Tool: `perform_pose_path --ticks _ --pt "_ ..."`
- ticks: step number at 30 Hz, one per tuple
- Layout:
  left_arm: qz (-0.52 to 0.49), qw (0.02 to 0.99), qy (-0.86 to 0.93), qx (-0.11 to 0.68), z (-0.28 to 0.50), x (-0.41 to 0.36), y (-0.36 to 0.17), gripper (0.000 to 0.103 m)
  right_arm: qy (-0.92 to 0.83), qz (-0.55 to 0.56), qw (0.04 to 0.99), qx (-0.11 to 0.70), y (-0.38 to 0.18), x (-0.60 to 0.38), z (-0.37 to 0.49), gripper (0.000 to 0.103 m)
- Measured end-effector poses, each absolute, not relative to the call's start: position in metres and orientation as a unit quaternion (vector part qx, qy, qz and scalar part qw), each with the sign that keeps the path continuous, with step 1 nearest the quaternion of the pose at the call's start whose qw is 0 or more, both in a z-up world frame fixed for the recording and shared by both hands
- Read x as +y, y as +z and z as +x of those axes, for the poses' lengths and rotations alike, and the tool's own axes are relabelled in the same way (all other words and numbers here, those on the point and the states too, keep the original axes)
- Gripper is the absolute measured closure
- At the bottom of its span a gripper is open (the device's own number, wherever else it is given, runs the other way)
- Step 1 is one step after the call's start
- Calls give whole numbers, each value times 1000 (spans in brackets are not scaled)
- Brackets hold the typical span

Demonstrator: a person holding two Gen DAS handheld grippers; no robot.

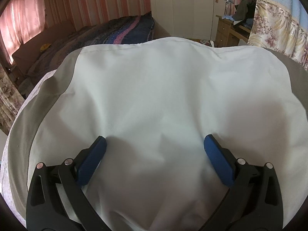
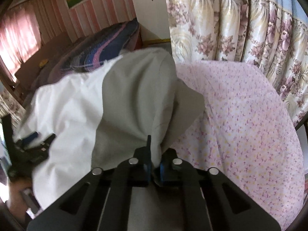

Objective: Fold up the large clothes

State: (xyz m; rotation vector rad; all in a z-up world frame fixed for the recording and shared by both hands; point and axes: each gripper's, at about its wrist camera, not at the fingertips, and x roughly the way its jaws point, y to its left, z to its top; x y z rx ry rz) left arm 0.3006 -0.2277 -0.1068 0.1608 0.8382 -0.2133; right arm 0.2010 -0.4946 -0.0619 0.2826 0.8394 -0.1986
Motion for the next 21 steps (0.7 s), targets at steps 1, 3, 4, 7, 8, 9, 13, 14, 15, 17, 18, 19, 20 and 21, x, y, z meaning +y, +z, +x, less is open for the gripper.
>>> perform_pose_path --ticks 1,3,4,7,8,9,13,14,15,17,18,19,20,21 --pt "75 905 -105 405 301 -227 -107 3 -92 143 900 402 -56 -495 200 98" --pt "67 906 -111 404 301 -225 -105 4 -84 150 904 392 -42 -492 198 98" --pt "55 907 -122 400 300 -222 -104 5 -81 151 905 390 -38 -491 198 98" --pt "28 907 -159 388 293 -216 -94 16 -65 165 911 373 -20 -489 197 99" --pt "26 905 -170 388 293 -217 -91 17 -60 170 913 366 -13 -489 196 99" --pt "22 904 -184 386 291 -218 -87 18 -54 175 915 359 -5 -487 197 99" --pt "19 892 -236 385 287 -235 -75 18 -33 172 924 341 20 -475 199 99" --pt "29 889 -235 393 290 -242 -77 18 -27 172 925 337 26 -470 200 99" --pt "40 886 -229 400 293 -247 -80 18 -18 175 926 333 33 -465 201 99" --pt "36 866 -231 442 307 -254 -94 16 -1 180 927 330 41 -454 203 99" --pt "33 862 -229 451 311 -256 -98 16 4 180 926 330 43 -449 203 99" --pt "36 864 -226 448 312 -256 -100 16 11 179 927 329 45 -441 205 99" --pt "39 865 -225 447 313 -257 -100 16 15 174 928 328 48 -433 207 99" --pt "38 866 -226 445 312 -256 -99 17 18 174 929 326 49 -427 207 99"
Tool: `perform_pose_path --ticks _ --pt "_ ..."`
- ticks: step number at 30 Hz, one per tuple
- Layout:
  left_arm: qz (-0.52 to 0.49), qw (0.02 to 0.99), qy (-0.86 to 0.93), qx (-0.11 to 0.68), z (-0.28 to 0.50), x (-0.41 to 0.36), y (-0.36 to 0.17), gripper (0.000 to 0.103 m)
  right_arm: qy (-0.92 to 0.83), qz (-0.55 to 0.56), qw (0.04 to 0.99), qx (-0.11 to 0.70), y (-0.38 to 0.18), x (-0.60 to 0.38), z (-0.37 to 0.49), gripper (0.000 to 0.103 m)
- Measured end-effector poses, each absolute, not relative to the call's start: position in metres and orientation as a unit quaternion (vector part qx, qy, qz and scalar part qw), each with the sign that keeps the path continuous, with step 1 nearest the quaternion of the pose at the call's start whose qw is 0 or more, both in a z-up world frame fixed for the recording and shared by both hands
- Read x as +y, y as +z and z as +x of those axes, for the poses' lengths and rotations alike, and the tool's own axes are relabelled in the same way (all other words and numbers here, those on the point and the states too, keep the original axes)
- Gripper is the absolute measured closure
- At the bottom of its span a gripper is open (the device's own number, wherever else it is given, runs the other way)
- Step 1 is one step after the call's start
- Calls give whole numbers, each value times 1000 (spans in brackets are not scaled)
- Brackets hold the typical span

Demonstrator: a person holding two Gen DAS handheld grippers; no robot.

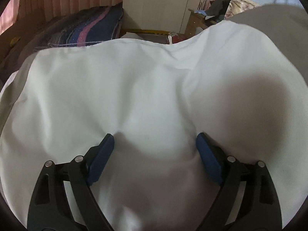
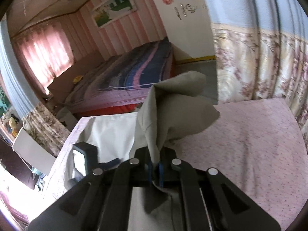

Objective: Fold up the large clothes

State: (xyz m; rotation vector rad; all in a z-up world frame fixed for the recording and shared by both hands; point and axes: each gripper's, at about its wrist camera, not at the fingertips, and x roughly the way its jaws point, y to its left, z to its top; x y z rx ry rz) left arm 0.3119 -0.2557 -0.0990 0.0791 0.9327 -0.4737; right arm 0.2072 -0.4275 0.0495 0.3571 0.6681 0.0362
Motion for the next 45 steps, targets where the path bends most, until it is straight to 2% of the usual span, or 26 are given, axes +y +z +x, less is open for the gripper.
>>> perform_pose_path --ticks 5,7,18,26,32,35,37,39,41,45 --pt "20 879 -229 419 301 -214 -77 17 40 173 931 320 64 -395 216 99" --pt "24 891 -215 399 296 -189 -66 12 46 171 931 319 69 -383 220 99" --pt "-10 923 -115 368 296 -6 -23 10 68 151 926 338 68 -279 265 99" --pt "-30 925 -84 368 270 72 -24 10 63 117 912 388 34 -174 312 98" --pt "-50 923 -68 375 248 111 -31 10 54 45 896 439 -24 -94 333 97" --pt "-54 922 -64 378 237 126 -32 9 44 0 894 446 -48 -69 332 81" --pt "-55 923 -56 378 232 132 -31 9 52 -4 895 443 -45 -61 328 49" --pt "-59 923 -51 378 227 139 -29 7 76 14 896 436 -32 -57 321 35" --pt "-66 923 -47 377 223 145 -26 7 101 33 901 420 -9 -55 307 35" --pt "-78 924 -51 371 220 145 -16 6 124 67 927 348 52 -79 262 27"
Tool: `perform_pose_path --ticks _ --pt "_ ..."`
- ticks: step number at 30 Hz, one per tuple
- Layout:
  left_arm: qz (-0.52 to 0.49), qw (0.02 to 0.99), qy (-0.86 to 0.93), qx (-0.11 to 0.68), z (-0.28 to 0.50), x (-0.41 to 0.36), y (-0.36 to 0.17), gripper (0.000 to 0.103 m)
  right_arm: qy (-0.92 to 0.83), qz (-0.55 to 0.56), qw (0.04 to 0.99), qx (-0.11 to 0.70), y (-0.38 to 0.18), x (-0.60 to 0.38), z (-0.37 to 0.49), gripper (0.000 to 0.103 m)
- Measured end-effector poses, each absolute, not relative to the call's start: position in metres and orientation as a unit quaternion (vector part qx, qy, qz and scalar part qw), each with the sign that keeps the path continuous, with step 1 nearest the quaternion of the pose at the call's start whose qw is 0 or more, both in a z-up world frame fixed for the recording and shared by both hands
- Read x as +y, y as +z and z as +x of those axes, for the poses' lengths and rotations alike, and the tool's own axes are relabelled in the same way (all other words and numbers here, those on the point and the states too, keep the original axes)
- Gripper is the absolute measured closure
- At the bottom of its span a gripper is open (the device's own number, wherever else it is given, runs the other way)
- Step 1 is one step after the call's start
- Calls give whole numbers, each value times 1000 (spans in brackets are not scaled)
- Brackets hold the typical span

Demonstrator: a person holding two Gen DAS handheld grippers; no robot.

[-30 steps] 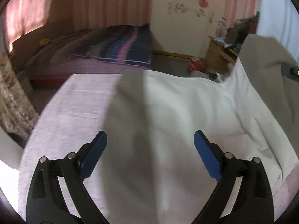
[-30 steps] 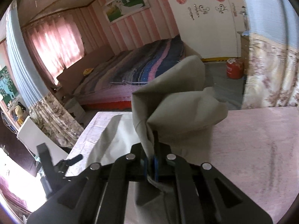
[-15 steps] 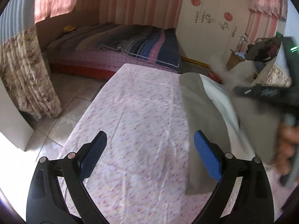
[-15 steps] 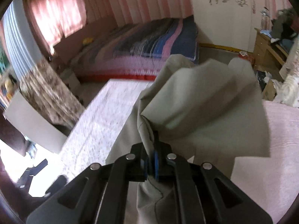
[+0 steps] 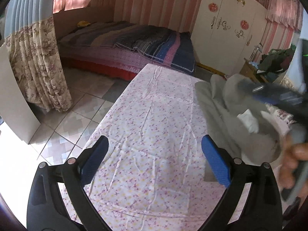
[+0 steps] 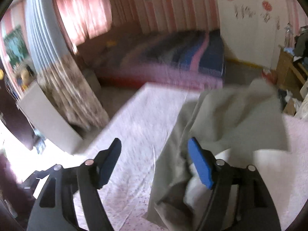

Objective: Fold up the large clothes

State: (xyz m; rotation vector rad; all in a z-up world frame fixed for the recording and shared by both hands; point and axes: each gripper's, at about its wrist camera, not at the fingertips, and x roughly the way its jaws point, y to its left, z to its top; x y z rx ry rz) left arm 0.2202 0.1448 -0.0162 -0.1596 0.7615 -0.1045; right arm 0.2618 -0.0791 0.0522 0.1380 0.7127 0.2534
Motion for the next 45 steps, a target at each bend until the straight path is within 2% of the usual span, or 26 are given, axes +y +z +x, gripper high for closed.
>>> perform_pose_path --ticks 1,6,12,17,19,20,21,23,24,26,29,35,39,40,41,42,43,45 --pt "-78 925 -54 368 220 142 -13 6 116 75 936 324 69 -95 248 21" --pt "-70 927 -104 352 216 95 9 4 46 76 959 270 104 -178 205 20" --pt "-50 922 -176 342 213 15 18 3 -17 105 949 298 75 -275 177 20" --pt "11 915 -174 363 221 -40 -8 6 -35 119 939 320 43 -310 158 20" --pt "29 912 -166 375 227 -48 -24 19 -33 117 938 325 31 -314 156 20" --pt "32 911 -160 379 230 -48 -30 35 -30 117 937 327 29 -314 153 20" --pt "28 908 -162 386 232 -46 -37 40 -25 118 936 331 23 -313 151 20" --pt "20 904 -176 390 232 -40 -43 64 -17 116 934 337 15 -307 154 20" --pt "24 905 -176 388 231 -39 -44 68 -13 114 933 341 10 -306 156 20" --pt "43 913 -160 374 224 -36 -40 93 -2 107 932 347 3 -299 158 20" --pt "47 928 -118 351 210 -15 -26 102 18 96 933 347 -2 -290 160 20" --pt "30 921 -92 377 212 19 -51 103 41 63 934 349 -11 -264 176 20" --pt "1 934 -115 337 199 22 -33 98 42 65 933 351 -16 -264 179 20" --pt "-3 936 -125 328 196 21 -27 82 41 68 933 351 -16 -268 179 20" --pt "-7 939 -132 318 192 19 -22 44 37 67 934 349 -16 -271 179 20" --pt "-12 945 -132 300 188 18 -14 14 32 67 935 347 -14 -271 177 20" --pt "-19 950 -135 282 182 17 -8 8 27 74 935 346 -14 -277 176 20" --pt "-27 951 -153 266 179 10 2 6 23 79 934 347 -12 -281 177 20"
